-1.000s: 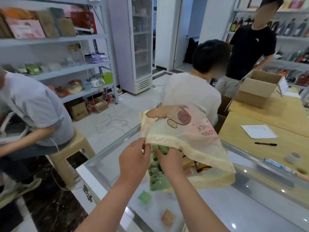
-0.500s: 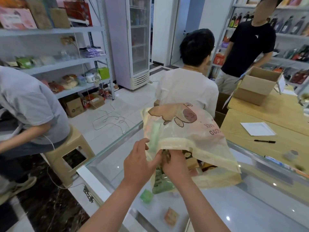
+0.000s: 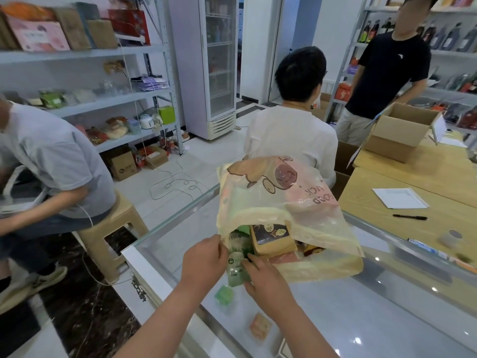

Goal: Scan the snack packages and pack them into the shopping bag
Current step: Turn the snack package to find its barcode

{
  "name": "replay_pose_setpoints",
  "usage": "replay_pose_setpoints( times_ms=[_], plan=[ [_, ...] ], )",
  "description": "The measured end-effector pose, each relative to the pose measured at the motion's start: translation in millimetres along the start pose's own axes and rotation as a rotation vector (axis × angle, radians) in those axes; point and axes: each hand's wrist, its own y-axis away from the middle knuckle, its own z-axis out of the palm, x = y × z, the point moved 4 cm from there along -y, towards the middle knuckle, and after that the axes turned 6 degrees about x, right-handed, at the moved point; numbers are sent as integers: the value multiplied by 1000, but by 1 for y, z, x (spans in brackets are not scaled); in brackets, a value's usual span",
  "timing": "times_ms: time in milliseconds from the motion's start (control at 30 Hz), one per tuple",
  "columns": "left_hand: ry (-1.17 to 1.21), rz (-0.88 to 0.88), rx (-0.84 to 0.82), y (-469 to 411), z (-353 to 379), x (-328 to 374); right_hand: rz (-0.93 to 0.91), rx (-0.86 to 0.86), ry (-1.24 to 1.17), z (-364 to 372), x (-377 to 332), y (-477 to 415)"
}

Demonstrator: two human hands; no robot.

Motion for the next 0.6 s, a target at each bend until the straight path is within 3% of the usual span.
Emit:
replay_pose_setpoints(
  times_ms=[167,300,467,600],
  plan=[
    [77,3,184,7,-16,3,-99,10,-31,-1,1,-3],
    [132,34,271,8,-25,9,-52,90,-66,-5,-1,0],
    [206,20,357,1,-32,10,206,340,-525,-26,6,-3],
    [259,15,341,-4,-29,14,445,618,-546,-49,16,-18]
  ],
)
